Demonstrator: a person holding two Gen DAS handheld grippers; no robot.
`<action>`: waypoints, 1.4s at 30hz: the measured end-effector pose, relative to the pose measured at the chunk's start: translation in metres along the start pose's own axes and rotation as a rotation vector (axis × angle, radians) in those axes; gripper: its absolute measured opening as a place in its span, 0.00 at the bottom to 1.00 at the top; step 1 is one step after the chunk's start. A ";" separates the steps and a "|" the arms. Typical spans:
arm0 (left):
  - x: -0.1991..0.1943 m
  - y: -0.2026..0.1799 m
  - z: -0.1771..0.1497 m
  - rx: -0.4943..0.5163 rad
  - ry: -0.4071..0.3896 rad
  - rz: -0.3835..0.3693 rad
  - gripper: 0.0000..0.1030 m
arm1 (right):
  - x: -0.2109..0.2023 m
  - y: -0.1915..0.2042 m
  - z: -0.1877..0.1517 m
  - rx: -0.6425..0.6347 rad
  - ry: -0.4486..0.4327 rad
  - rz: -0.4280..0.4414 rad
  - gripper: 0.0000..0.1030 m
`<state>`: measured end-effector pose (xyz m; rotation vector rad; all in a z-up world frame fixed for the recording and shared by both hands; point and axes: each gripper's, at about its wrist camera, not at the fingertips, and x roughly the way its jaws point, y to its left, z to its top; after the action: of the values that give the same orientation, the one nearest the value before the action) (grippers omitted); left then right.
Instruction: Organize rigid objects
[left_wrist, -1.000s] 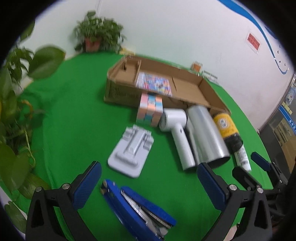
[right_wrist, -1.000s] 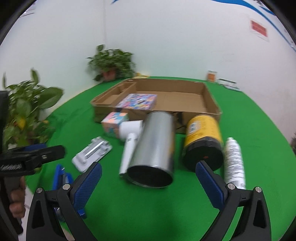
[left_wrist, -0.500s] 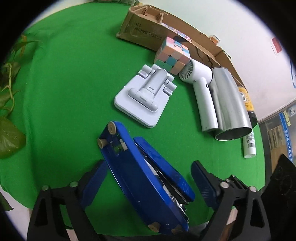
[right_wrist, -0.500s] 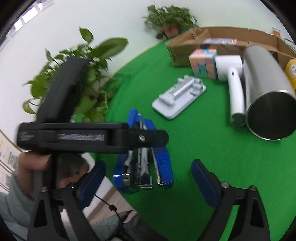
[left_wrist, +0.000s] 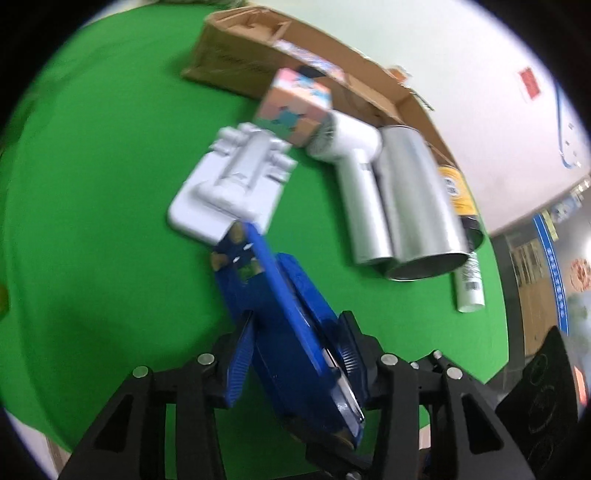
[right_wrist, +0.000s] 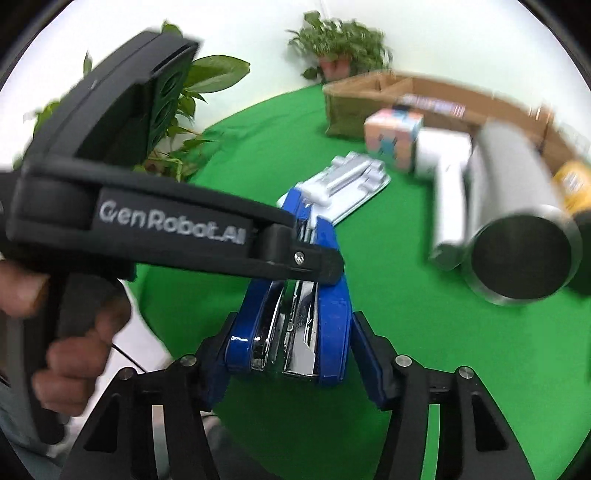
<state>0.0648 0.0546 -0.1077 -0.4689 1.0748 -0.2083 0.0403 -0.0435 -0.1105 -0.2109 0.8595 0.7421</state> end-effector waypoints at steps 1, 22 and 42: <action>0.001 -0.003 0.001 0.009 -0.001 -0.012 0.42 | -0.002 0.001 0.000 -0.027 -0.005 -0.036 0.52; -0.021 0.040 0.008 -0.116 -0.051 -0.090 0.79 | -0.033 0.043 -0.024 -0.513 -0.219 -0.305 0.98; 0.004 0.019 -0.010 -0.086 0.043 -0.208 0.79 | 0.016 -0.012 -0.026 -0.119 -0.014 -0.098 0.70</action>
<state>0.0565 0.0671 -0.1243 -0.6564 1.0803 -0.3579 0.0392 -0.0556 -0.1411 -0.3507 0.7866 0.7029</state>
